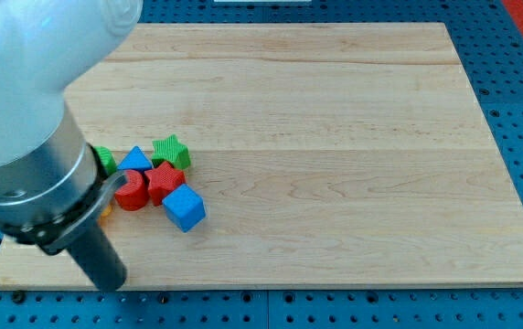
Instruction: Move the yellow hexagon below the red circle
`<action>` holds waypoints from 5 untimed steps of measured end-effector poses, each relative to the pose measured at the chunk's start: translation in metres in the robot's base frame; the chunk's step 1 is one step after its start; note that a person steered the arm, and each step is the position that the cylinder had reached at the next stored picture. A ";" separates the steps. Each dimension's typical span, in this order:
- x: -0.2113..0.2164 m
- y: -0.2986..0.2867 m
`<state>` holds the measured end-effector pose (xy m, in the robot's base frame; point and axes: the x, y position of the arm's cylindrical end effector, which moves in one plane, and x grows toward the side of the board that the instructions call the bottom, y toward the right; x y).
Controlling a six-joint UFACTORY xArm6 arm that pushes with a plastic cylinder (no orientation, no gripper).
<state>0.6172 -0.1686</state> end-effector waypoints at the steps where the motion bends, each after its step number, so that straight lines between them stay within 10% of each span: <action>1: -0.019 -0.075; 5: -0.055 -0.017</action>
<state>0.5626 -0.1852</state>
